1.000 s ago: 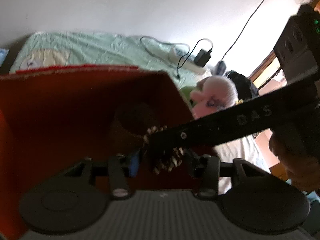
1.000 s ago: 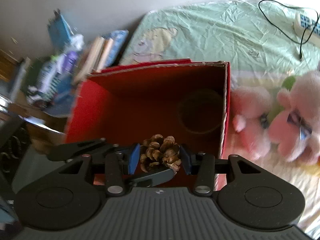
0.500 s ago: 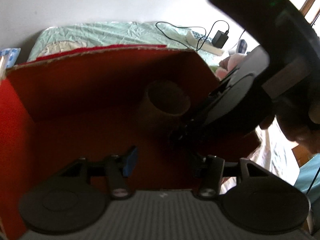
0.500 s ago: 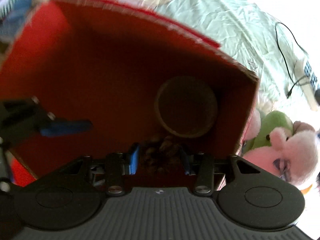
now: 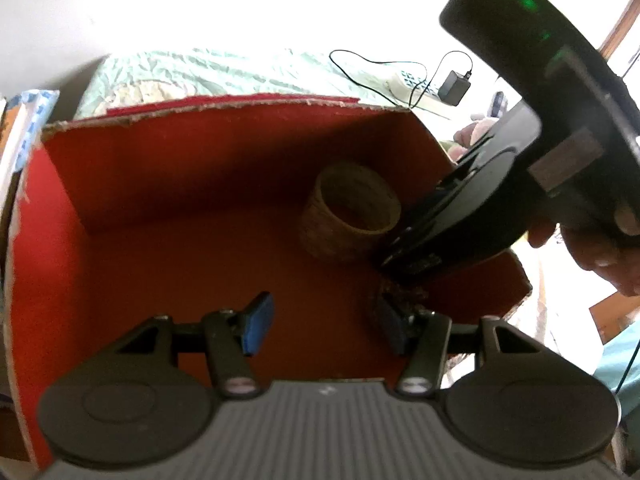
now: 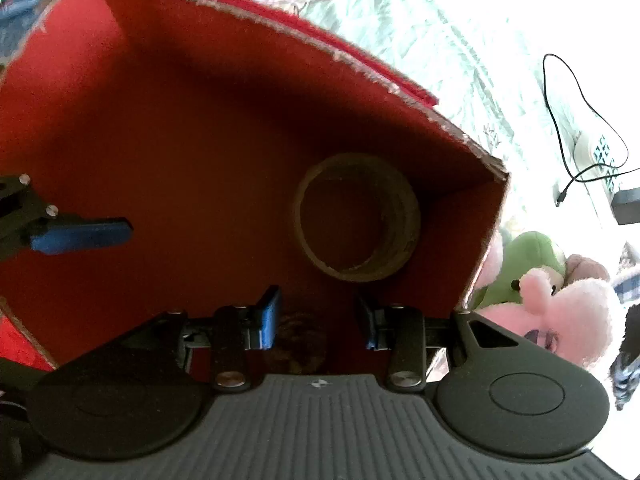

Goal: Organize objects
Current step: 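Lower the pinecone into the box and open the right gripper, then withdraw the right gripper and move it to the orange wooden figure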

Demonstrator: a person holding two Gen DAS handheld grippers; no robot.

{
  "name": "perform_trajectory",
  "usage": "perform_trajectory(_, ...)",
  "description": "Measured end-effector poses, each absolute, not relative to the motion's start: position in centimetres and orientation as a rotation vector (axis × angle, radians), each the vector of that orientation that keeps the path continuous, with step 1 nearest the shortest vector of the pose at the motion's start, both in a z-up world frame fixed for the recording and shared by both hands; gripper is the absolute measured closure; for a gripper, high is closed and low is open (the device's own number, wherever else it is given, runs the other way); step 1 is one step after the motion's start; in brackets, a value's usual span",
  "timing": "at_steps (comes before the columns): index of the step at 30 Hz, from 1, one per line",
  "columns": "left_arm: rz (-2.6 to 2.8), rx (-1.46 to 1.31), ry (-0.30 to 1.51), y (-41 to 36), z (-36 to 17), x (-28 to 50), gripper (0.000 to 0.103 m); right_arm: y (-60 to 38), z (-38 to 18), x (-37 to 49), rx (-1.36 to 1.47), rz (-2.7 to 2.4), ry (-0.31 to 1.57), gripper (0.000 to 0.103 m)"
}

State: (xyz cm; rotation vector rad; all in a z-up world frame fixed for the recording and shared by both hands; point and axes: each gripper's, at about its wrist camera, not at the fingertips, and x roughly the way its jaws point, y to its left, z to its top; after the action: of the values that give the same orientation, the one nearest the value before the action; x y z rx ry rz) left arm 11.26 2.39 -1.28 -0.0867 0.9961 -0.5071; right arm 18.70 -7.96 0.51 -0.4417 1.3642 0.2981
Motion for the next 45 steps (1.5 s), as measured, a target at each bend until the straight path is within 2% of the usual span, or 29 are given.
perform_trajectory(15, -0.257, 0.05, 1.01, 0.1, 1.0, 9.7, 0.044, -12.0, 4.5, 14.8, -0.141, 0.301, 1.188, 0.062)
perform_trajectory(28, -0.072, 0.095, 0.98, -2.3, 3.6, 5.7, 0.038, -14.2, 7.2, 10.2, -0.018, 0.41, 1.059, 0.062)
perform_trajectory(45, 0.042, 0.128, 0.978, -5.0, 3.8, 1.5, 0.035, -16.3, 6.8, 5.7, 0.076, 0.466, 1.009, 0.062)
